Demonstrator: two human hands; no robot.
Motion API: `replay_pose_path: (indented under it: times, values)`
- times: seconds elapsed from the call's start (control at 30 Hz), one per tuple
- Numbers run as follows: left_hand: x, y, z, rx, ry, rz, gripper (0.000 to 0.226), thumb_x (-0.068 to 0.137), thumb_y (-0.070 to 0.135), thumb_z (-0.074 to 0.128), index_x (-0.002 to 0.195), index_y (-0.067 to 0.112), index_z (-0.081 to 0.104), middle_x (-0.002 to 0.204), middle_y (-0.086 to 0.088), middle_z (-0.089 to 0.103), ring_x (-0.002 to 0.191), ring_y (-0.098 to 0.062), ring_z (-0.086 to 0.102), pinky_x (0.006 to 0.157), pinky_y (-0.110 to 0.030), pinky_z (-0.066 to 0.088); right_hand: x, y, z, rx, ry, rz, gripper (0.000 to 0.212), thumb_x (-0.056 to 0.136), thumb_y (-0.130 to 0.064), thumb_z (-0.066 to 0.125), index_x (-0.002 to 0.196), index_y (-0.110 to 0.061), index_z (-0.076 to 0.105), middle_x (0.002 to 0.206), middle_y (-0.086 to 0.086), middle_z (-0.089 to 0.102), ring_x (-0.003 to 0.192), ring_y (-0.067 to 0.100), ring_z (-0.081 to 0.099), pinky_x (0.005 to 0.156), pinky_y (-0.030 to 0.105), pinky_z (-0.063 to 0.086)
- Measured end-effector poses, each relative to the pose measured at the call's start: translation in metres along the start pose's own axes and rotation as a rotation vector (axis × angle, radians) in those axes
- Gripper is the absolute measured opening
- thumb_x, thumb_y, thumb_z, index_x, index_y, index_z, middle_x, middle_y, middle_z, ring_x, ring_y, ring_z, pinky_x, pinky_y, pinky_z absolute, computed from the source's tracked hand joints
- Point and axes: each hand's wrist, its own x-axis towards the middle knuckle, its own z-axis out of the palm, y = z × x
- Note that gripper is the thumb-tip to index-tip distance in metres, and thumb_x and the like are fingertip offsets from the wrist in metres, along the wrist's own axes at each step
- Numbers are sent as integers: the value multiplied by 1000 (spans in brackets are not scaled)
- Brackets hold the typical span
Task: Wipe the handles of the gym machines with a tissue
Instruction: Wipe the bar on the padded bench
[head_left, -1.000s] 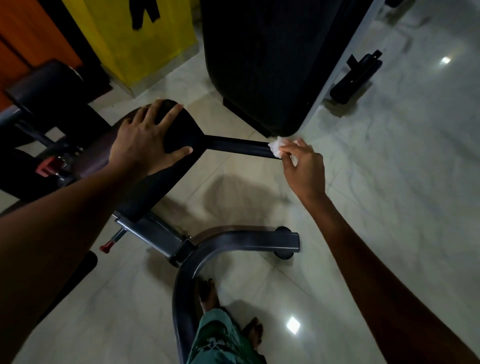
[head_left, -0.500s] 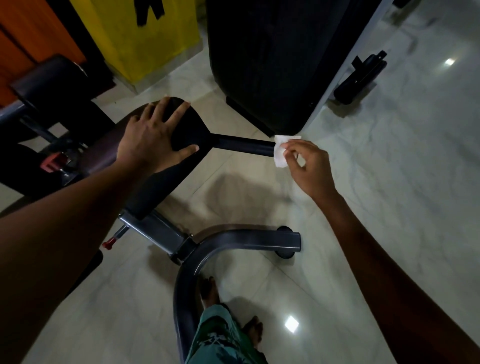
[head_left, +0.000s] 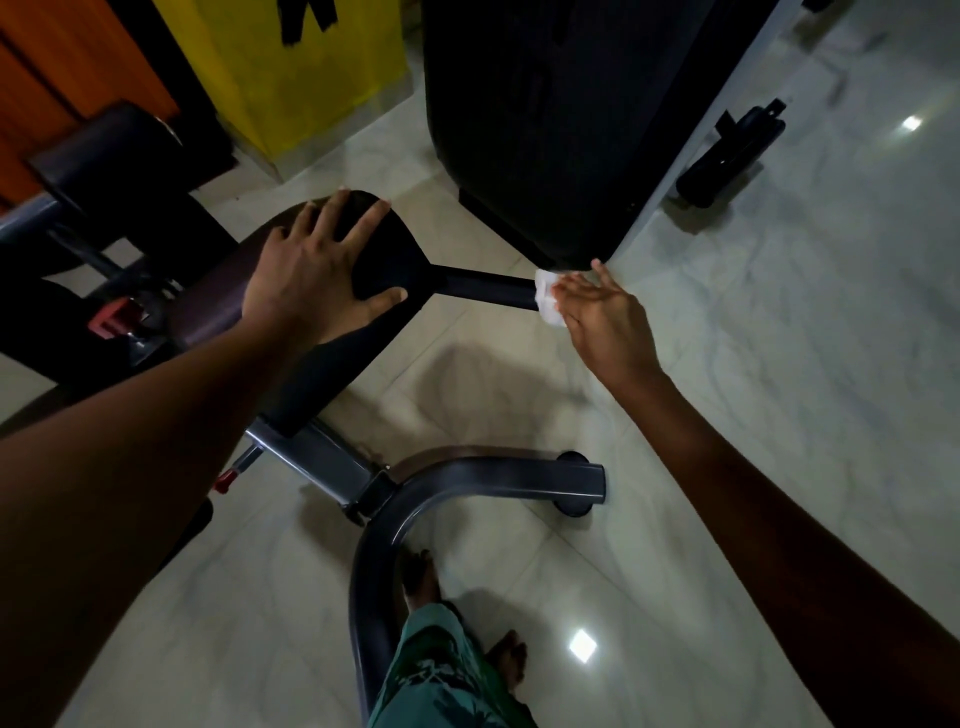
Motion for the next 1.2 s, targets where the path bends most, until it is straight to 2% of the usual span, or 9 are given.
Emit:
replay_pose_path:
  times: [0.13,0.27,0.33,0.5,0.73,0.97,1.03,1.17,1.2]
  values:
    - [0,-1,1,4,1,6,90,79,74,38,150,30,7,155,-15,19,137,-40,28,106,-53,34,-8,21,-6,12,4,-190,21,69,10,63,88,5,71,92,21,71,83,30,71,91,51,43]
    - [1,-2,3,13,7,7,89,79,75,36,150,30,7,154,-15,20,137,-40,29,106,-52,34,-13,28,-2,-60,0,-211,22,76,4,56,94,7,69,95,22,70,86,32,70,92,51,42]
    - [2,-1,2,20,1,2,89,79,76,35,150,30,7,155,-15,19,136,-40,29,106,-52,34,1,12,12,-53,-17,-201,22,69,9,64,90,7,69,89,22,71,81,31,71,92,47,45]
    - [1,0,1,22,-7,-8,89,79,76,35,150,31,5,156,-15,17,138,-40,27,107,-52,33,33,-22,29,5,-152,-266,33,71,-6,39,76,-6,71,72,5,69,67,16,68,94,28,45]
    - [0,1,1,24,-14,-13,90,79,76,33,151,31,4,156,-16,15,139,-40,25,109,-51,31,-9,23,11,-25,-84,-202,30,72,8,65,101,3,68,101,18,70,95,32,68,92,42,48]
    - [0,0,1,21,-4,-6,89,79,75,34,151,30,5,156,-16,17,138,-41,27,108,-51,32,33,-39,47,42,-58,-115,20,74,0,51,82,-6,69,73,7,69,68,19,68,92,33,50]
    - [0,0,0,16,-8,-6,89,79,75,35,151,30,5,156,-15,17,138,-40,27,108,-51,32,38,-44,52,95,-87,-99,18,70,3,63,83,-6,69,75,7,69,72,21,69,92,32,50]
    - [0,0,0,21,-10,-8,89,80,75,35,151,30,4,156,-15,16,139,-40,25,108,-51,31,26,-17,32,75,-41,-262,27,71,0,50,88,1,72,89,13,73,81,24,71,82,36,53]
    - [0,0,1,23,-11,-7,89,80,76,34,151,30,4,156,-15,16,139,-40,25,108,-51,31,20,-9,26,68,-11,-286,24,70,4,57,89,3,71,91,16,72,82,26,71,82,38,53]
